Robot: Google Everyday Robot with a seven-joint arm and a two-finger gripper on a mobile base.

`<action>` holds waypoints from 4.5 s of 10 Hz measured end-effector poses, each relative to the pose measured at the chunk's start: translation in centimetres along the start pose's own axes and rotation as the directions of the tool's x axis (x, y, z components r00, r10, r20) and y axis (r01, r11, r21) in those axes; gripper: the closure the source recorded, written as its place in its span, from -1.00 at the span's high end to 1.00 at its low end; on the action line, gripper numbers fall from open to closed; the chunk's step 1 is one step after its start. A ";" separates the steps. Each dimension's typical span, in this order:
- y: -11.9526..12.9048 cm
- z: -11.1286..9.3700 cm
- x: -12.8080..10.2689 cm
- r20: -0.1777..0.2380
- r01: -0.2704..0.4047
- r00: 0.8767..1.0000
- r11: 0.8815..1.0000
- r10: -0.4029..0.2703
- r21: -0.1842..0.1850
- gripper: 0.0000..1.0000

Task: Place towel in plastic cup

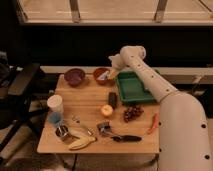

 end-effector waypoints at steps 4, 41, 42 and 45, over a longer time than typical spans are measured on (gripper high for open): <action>0.0 0.0 0.0 0.000 0.000 1.000 1.000 0.000 0.000 0.60; -2.2 10.1 -0.5 0.028 0.195 0.979 0.974 -0.200 0.113 0.60; -1.8 10.2 -0.5 0.031 0.195 0.979 0.975 -0.199 0.102 0.60; -1.1 10.2 -0.5 0.037 0.199 0.979 0.977 -0.203 0.076 0.60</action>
